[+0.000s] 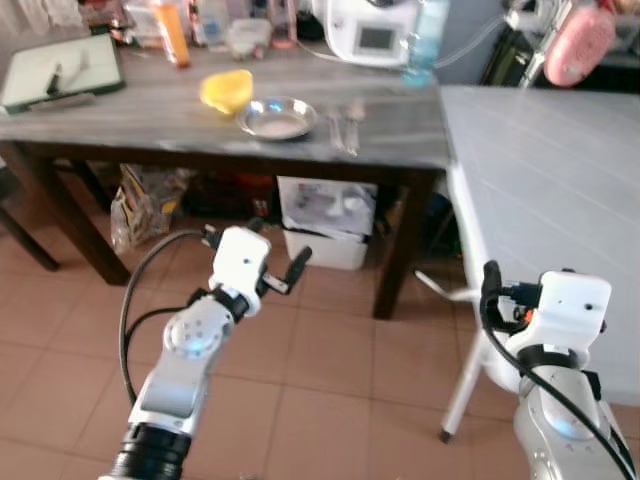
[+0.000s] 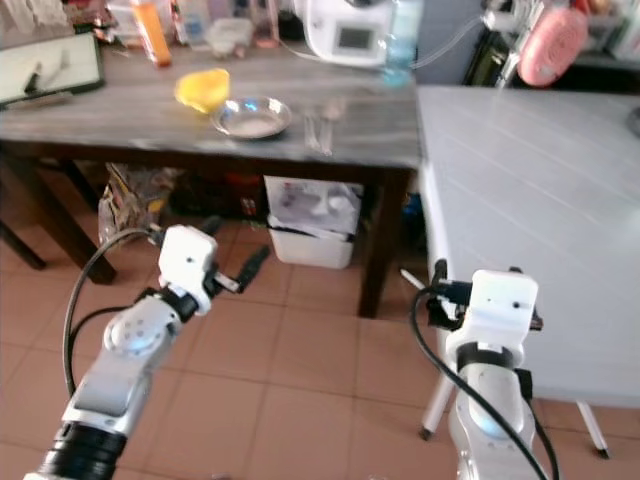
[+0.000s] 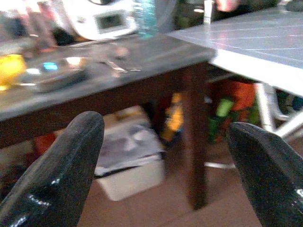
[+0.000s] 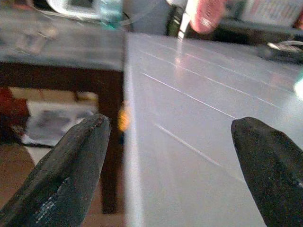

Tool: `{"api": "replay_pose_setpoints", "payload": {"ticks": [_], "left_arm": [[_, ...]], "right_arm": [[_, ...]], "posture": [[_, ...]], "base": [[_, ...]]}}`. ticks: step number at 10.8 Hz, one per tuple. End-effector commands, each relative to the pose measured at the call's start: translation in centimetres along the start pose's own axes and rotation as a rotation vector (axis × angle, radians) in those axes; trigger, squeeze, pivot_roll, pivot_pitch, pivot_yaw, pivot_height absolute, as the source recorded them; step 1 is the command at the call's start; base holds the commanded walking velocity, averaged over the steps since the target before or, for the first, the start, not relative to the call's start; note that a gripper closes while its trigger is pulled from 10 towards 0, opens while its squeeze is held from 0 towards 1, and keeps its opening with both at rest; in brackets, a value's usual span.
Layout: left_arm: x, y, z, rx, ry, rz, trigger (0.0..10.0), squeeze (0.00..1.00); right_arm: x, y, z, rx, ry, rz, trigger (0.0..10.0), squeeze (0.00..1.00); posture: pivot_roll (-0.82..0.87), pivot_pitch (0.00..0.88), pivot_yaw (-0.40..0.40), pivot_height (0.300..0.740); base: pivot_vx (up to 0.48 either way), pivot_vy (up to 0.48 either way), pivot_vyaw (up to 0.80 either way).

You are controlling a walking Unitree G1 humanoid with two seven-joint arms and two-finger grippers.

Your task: Setting the table

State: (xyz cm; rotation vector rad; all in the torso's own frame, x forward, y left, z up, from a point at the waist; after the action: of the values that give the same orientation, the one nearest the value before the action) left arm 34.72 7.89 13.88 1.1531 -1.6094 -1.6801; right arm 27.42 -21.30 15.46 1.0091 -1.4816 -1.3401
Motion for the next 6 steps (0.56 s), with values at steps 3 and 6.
{"api": "replay_pose_setpoints", "payload": {"ticks": [3,6], "left_arm": [[-0.22,0.29,-0.07,0.009,-0.008,-0.014,10.0,0.0],[0.03,0.37,-0.19,0.014,-0.013,-0.02,10.0,0.0]], "right_arm": [[-0.03,0.59,-0.13,0.022,-0.003,-0.006,10.0,1.0],[0.03,0.63,-0.2,0.025,-0.002,-0.004,10.0,1.0]], "posture": [[0.09,0.109,0.014,0.74],[0.09,0.107,0.015,0.74]], "base": [[0.0,-0.382,0.0],[0.0,-0.384,0.0]]}}
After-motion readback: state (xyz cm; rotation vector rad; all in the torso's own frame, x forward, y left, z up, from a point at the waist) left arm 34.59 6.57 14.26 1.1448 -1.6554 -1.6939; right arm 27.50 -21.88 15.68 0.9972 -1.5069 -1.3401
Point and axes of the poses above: a point about 5 cm out from each wrist's last joint towards the gripper, its own z axis pointing back from the gripper into the wrist, its own y axis along the axis of the wrist's last joint, x = y × z, the point moved 5 cm from there along -z, pointing out of the wrist towards the gripper, and after that the axes turned 2 degrees about -z, right-handed, at the moved point
